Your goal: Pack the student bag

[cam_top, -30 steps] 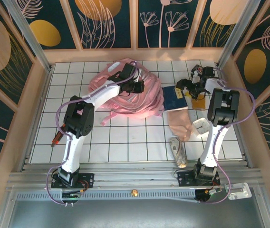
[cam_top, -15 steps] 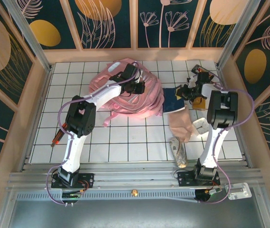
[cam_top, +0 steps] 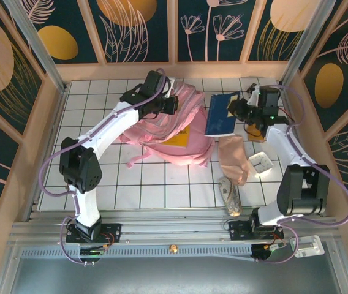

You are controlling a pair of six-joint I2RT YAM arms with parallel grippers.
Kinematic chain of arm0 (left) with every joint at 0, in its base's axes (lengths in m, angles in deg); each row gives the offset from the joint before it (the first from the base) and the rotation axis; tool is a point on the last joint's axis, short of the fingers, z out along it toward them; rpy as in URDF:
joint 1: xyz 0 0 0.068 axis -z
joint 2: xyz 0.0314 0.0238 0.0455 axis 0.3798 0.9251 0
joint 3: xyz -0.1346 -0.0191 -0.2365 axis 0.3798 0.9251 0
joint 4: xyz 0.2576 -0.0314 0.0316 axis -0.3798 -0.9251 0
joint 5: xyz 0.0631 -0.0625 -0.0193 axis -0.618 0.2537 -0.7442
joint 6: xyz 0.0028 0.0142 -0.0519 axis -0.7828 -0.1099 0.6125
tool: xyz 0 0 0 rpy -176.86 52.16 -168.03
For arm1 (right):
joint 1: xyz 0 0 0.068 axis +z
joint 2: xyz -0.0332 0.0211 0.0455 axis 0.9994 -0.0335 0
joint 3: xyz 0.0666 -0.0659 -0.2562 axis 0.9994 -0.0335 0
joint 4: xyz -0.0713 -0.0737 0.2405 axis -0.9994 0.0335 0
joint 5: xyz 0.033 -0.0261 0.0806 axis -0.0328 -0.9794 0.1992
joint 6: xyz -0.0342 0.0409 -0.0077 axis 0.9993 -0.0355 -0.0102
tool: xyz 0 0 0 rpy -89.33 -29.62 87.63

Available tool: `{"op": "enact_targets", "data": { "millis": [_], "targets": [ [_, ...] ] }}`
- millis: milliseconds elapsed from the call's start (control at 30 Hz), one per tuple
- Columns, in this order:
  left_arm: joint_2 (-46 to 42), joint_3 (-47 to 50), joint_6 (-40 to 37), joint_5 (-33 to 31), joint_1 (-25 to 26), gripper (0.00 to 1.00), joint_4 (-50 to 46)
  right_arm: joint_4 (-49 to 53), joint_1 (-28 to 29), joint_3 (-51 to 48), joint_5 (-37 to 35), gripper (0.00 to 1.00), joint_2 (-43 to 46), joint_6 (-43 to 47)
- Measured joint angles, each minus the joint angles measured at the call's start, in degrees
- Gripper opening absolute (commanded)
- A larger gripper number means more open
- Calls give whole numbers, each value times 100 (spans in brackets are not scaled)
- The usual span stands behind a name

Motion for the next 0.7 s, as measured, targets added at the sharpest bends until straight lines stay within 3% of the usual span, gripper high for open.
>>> {"op": "enact_targets", "data": {
  "millis": [167, 400, 433, 500, 567, 600, 700],
  "targets": [
    [-50, 212, 155, 256, 9, 0, 72, -651, 809, -890, 39, 0, -240, -1169],
    [-50, 254, 262, 367, 7, 0, 140, -1611, 1534, -310, 28, 0, -1784, -2004],
    [-50, 264, 282, 391, 7, 0, 160, -1794, 1628, -74, 46, 8, -2065, -2076],
    [-50, 291, 304, 422, 9, 0, 188, -2100, 1777, 293, 90, 44, -2476, -2205],
    [-50, 297, 310, 428, 9, 0, 205, -2295, 1880, 439, 155, 68, -2645, -2291],
    [-50, 297, 326, 428, 2, 0, 210, -2280, 1893, 439, 173, 75, -2634, -2280],
    [-50, 323, 374, 431, -15, 0, 271, -2149, 1843, 378, 166, 82, -2500, -2109]
  ]
}}
